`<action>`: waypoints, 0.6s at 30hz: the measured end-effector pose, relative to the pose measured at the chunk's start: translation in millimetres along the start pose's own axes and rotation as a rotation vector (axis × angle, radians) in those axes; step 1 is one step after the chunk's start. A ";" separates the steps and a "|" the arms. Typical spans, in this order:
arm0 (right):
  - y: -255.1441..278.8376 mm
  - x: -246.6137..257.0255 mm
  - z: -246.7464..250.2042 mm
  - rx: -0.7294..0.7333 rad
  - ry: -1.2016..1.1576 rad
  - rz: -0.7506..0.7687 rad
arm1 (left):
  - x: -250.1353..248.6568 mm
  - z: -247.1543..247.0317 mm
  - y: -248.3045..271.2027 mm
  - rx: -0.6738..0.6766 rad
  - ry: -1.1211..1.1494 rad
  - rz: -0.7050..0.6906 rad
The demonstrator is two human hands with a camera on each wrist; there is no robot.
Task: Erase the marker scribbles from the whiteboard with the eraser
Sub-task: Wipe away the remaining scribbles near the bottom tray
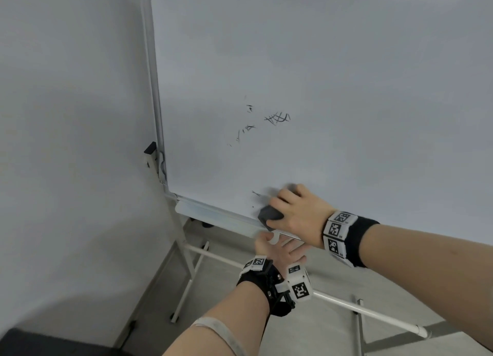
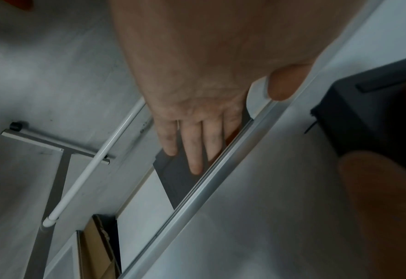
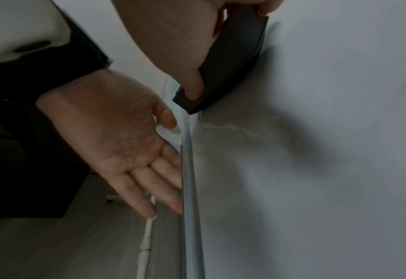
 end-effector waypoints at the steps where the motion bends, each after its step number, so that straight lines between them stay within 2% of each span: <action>1: 1.4 2.5 -0.6 0.003 -0.008 -0.005 | -4.4 2.5 2.7 -0.005 -0.001 -0.039; 5: -3.7 5.1 7.8 -0.033 -0.006 0.016 | -34.8 17.3 15.8 -0.109 0.039 -0.177; 8: -18.6 -3.8 25.3 -0.123 -0.008 -0.022 | -64.5 19.9 34.7 -0.165 0.139 -0.205; 11: -39.2 -21.8 54.4 -0.238 0.014 -0.103 | -94.6 18.0 50.0 -0.151 0.246 -0.297; 13: -47.1 -28.4 65.7 -0.259 0.013 -0.174 | -106.0 16.7 53.6 -0.121 0.284 -0.331; 15: -45.8 -15.6 55.9 -0.217 -0.004 -0.155 | -108.6 17.0 54.7 -0.098 0.309 -0.322; 18: -26.7 21.1 10.8 -0.008 0.004 -0.024 | -107.2 15.6 57.3 -0.080 0.270 -0.243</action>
Point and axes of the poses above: each hand's wrist, its own y-axis away from the middle knuckle, its own z-axis out of the back of the hand, x = y × z, the point moved 7 cm from there along -y, towards the middle knuckle
